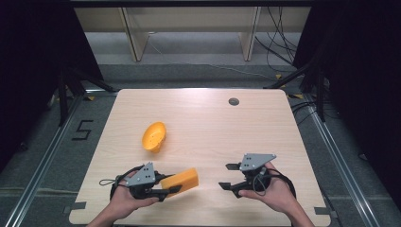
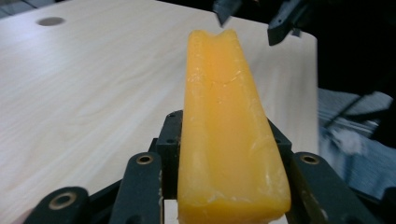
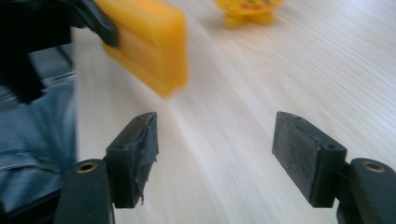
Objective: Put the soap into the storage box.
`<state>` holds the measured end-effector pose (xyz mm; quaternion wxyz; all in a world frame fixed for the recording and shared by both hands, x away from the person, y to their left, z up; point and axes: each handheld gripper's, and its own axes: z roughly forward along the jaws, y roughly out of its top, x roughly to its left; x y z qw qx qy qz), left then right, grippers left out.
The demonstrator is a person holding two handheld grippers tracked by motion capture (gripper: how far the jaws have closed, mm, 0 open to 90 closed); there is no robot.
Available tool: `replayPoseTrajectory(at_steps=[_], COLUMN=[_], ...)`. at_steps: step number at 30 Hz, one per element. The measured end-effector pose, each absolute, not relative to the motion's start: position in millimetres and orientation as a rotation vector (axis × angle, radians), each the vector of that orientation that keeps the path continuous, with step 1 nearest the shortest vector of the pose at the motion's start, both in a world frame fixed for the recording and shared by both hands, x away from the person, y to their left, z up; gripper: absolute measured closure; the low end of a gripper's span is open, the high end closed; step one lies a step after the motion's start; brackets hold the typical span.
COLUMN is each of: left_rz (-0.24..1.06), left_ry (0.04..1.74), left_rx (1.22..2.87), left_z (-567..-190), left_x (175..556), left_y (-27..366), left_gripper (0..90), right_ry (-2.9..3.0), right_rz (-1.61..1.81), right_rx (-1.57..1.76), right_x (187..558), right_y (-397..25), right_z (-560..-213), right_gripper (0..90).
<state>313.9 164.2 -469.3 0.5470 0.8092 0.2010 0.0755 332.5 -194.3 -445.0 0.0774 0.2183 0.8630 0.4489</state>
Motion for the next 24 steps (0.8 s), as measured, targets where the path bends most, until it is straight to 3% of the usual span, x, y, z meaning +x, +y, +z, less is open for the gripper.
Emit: replayPoseTrajectory(at_steps=[8,13,24], left_rz=[0.279,0.406,0.602], left_ry=[0.657,0.795,0.938], left_rx=[1.820,1.747,1.697], left_z=[-466.1,-465.6,-463.4], left_x=[315.1,314.1,308.1], left_y=[175.5,184.1,184.8], left_gripper=[60.6,60.6,60.6], right_ry=[2.453,2.430,2.380], right_rz=[1.272,1.233,1.177], right_rx=[0.815,0.860,0.938], right_x=[329.7,326.4,319.0], right_y=[-217.7,-220.5,-228.1], right_z=[-448.0,-450.1,-453.7], right_gripper=[35.4,35.6,36.2])
